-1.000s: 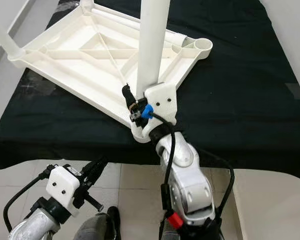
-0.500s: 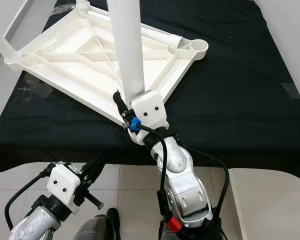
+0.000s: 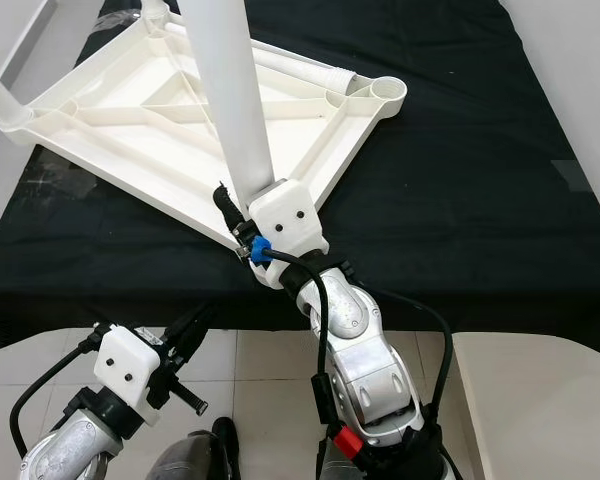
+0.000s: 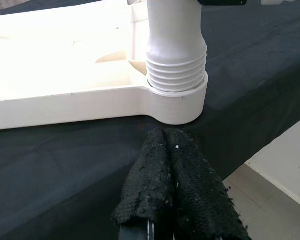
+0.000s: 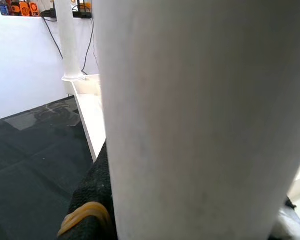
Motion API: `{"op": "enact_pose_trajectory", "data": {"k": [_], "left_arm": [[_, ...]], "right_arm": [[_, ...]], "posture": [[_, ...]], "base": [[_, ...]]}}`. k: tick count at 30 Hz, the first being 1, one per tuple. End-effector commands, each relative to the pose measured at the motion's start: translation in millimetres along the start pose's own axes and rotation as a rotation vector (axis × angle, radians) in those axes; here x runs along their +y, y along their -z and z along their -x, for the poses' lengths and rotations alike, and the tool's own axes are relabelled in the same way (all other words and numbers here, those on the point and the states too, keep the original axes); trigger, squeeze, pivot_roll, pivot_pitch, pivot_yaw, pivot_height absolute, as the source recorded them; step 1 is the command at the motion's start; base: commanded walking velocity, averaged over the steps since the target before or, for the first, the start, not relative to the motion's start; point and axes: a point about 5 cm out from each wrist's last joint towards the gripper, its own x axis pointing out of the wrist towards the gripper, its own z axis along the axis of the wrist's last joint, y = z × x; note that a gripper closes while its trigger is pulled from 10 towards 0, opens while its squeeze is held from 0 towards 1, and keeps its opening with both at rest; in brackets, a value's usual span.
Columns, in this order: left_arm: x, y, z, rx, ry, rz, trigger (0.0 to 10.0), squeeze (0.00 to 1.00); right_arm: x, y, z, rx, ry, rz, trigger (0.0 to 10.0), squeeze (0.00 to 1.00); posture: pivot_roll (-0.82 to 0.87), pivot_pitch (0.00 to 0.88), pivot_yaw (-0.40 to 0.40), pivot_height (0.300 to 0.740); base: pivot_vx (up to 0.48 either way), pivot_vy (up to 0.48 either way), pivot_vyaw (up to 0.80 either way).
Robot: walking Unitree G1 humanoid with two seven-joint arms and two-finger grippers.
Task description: Building children table
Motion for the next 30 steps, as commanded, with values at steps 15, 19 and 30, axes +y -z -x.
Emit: {"op": "enact_pose_trajectory", "data": {"k": [15, 19, 30], "left_arm": [[-1.1, 6, 3.1, 0.026, -0.003, 0.003, 10.0, 0.00], [-1.4, 6, 2.7, 0.025, -0.005, 0.003, 10.0, 0.00], [-0.4, 7, 4.1, 0.033, -0.012, 0.002, 10.0, 0.00]], "right_arm": [[-16.9, 29, -6.4, 0.154, -0.032, -0.157, 10.0, 0.00], [-31.7, 24, -11.7, 0.122, -0.039, -0.153, 0.0, 0.00], [-40.4, 21, -18.9, 0.124, -0.039, -0.139, 0.0, 0.00]], "posture": [[0.02, 0.349, 0.045, 0.740], [0.02, 0.348, 0.042, 0.740], [0.03, 0.334, 0.039, 0.740]], "base": [[0.000, 0.000, 0.00], [0.000, 0.000, 0.00], [0.000, 0.000, 0.00]]}}
